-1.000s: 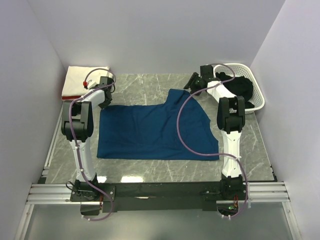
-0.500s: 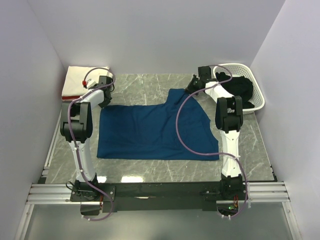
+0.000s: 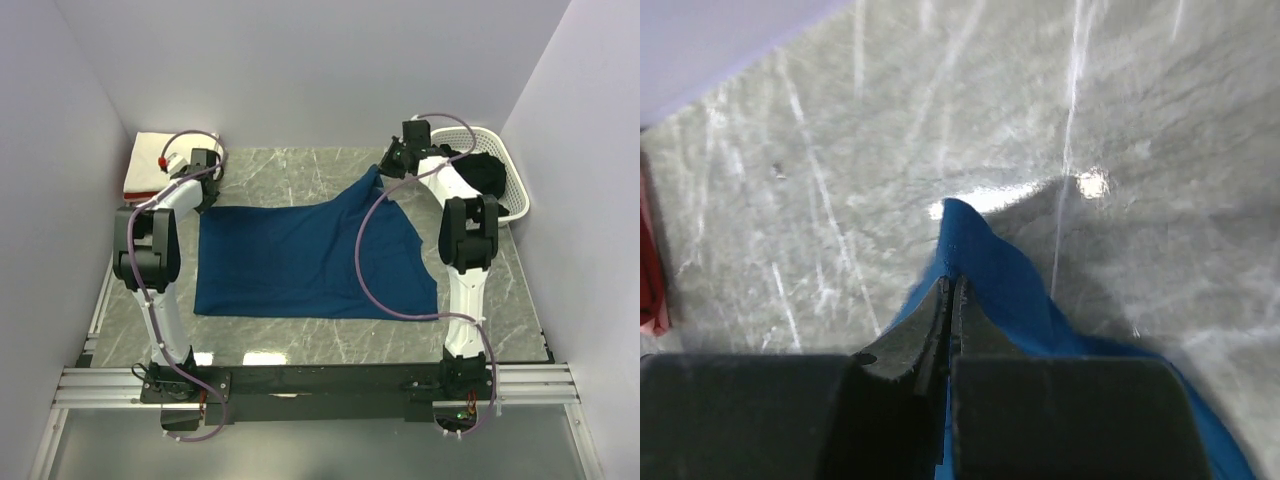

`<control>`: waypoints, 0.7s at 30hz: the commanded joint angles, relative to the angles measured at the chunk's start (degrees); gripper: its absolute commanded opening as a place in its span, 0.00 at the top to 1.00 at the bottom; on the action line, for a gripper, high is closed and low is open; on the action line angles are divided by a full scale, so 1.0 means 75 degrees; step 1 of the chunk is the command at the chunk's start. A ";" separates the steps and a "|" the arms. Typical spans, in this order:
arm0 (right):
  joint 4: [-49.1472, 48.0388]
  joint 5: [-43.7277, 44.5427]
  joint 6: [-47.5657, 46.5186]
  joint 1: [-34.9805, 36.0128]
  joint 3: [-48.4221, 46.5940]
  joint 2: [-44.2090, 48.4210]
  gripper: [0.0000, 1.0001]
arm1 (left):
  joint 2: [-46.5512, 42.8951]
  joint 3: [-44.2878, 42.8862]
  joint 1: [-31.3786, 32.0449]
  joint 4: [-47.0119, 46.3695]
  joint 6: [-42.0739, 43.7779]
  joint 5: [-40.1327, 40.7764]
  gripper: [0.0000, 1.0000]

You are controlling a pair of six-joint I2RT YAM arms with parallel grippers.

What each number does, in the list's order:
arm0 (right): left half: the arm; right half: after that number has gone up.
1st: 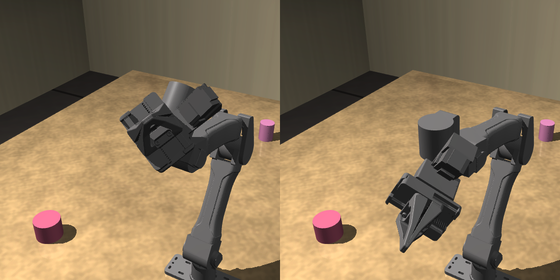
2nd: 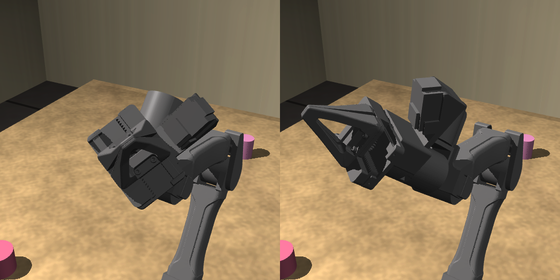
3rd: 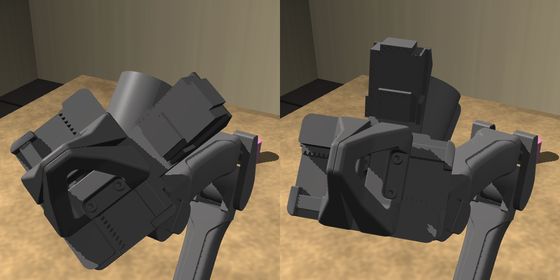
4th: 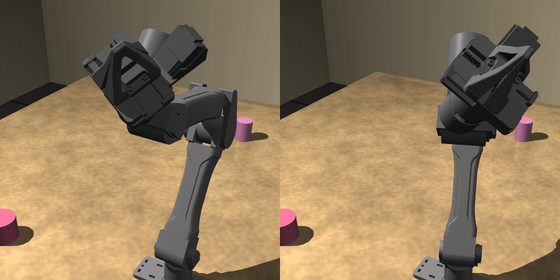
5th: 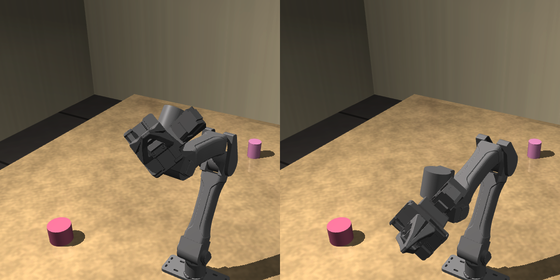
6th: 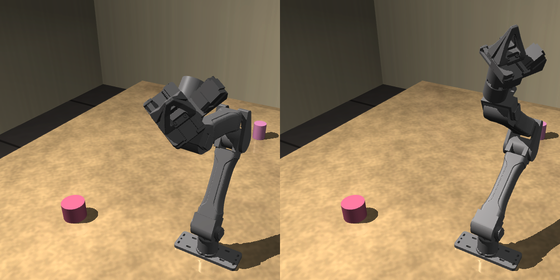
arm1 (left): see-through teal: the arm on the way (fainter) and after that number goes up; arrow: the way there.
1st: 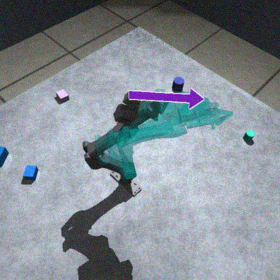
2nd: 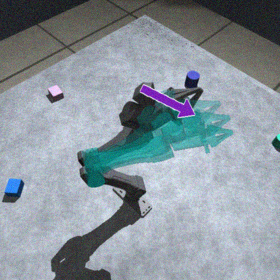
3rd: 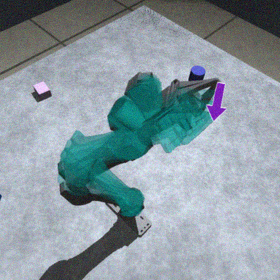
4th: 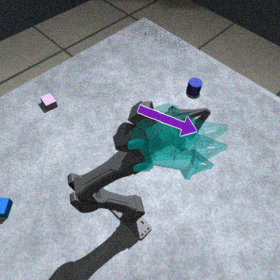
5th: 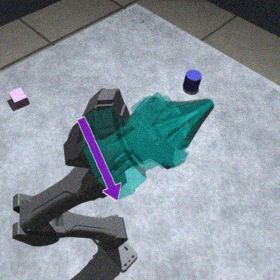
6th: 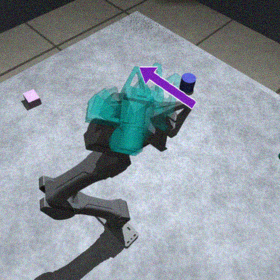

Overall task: Fold and stack the t-shirts
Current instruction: Fold the tshirt

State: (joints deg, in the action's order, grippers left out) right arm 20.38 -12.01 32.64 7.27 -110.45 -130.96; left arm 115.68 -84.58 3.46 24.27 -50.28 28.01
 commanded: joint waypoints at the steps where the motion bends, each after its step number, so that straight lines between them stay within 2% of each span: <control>1: -0.0140 0.0581 -0.0496 0.0074 0.0184 0.0972 1.00 | -0.0459 0.0050 -0.0052 -0.0201 0.0118 -0.0090 0.99; 12: 0.0036 0.1764 -0.0930 0.0378 0.1507 0.2049 1.00 | -0.0833 0.0355 -0.0099 -0.0389 0.0107 -0.0289 0.99; 21: 0.0705 0.3101 -0.0814 0.0987 0.2632 0.3127 1.00 | -0.1700 0.1314 -0.0110 -0.0786 -0.0104 -0.0582 0.99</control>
State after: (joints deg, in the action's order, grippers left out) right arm 24.67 5.67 26.48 12.97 -92.73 -114.21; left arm 107.92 -77.03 2.96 21.15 -50.37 24.67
